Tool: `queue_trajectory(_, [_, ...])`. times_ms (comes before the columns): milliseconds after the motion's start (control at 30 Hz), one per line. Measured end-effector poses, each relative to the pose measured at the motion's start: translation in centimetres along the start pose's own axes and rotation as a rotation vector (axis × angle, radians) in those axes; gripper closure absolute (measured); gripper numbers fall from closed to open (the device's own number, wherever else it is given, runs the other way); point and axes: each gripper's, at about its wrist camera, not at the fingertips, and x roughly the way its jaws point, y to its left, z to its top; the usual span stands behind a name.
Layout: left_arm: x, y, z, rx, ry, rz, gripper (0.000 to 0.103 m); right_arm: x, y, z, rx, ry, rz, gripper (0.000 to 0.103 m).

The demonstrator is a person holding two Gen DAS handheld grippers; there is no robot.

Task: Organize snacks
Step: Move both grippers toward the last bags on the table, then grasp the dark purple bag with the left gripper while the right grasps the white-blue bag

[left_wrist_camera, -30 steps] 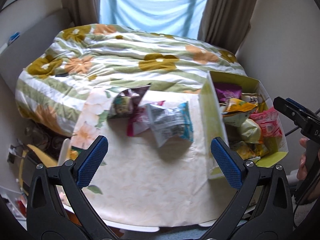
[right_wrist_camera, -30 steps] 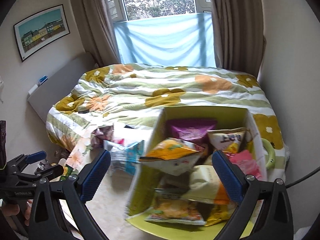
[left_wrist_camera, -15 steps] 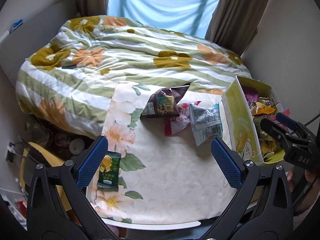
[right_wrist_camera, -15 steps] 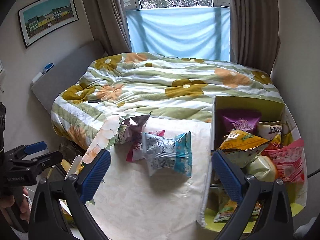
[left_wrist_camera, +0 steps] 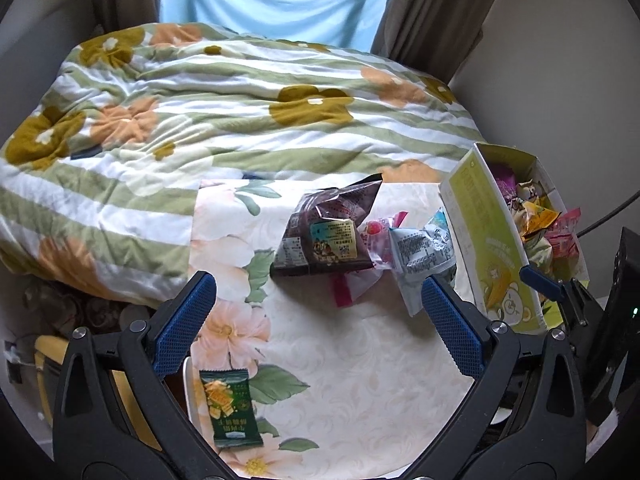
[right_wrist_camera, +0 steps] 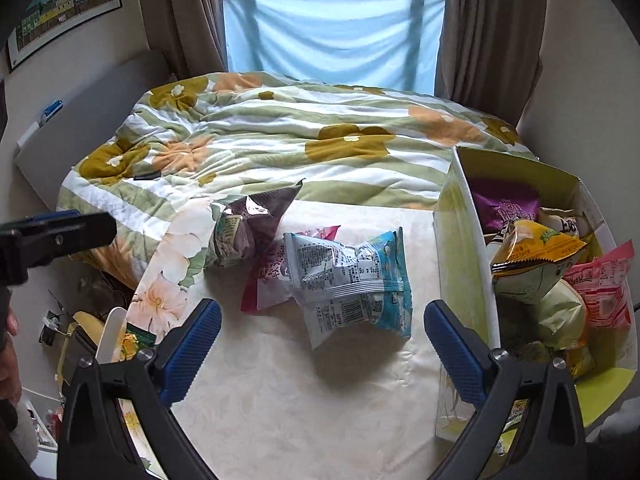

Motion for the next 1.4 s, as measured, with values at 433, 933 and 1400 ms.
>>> queue_trajectory(433, [9.3,-0.9,3.8,0.052,0.109,-0.011,0.001,6.9,-0.4,-0.6,-0.035,0.085,-0.106,0.002])
queue_trajectory(933, [20.1,-1.1,5.4,0.065,0.296,-0.018,0.012,12.0,0.0,-0.2,-0.148,0.164,-0.186,0.002])
queue_trajectory(1400, [20.2,0.0,4.5,0.053,0.317,-0.041,0.042,14.6,-0.4,0.6,-0.149,0.190,-0.145,0.002])
